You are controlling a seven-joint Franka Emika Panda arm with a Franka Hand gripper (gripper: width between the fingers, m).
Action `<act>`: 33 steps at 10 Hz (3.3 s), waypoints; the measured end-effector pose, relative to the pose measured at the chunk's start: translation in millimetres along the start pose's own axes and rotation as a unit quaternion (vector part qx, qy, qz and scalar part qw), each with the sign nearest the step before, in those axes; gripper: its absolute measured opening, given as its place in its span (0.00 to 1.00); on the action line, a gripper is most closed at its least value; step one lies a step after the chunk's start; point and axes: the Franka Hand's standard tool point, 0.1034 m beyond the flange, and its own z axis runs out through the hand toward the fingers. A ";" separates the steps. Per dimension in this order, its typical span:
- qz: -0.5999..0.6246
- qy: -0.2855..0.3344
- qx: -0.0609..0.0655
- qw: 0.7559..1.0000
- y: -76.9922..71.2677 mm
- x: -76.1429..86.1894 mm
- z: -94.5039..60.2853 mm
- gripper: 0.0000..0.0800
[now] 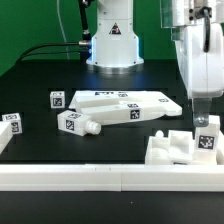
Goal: Assemble chair
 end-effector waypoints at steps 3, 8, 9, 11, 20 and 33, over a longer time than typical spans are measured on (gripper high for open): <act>0.000 0.001 -0.001 1.000 1.1 1.2 1.7 0.81; 0.046 -0.019 0.014 0.999 19.1 68.9 -7.2 0.81; 0.033 -0.020 0.013 0.999 20.4 64.6 -6.4 0.81; 0.033 -0.019 0.013 0.999 20.4 67.3 -5.9 0.81; -0.001 -0.015 0.015 1.000 66.8 141.8 -7.9 0.81; -0.101 -0.032 -0.060 0.993 98.1 175.1 6.8 0.81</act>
Offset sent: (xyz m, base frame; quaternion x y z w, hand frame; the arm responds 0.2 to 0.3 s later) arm -0.0188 -0.0258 -0.0112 0.0348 -0.0166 0.0801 0.9960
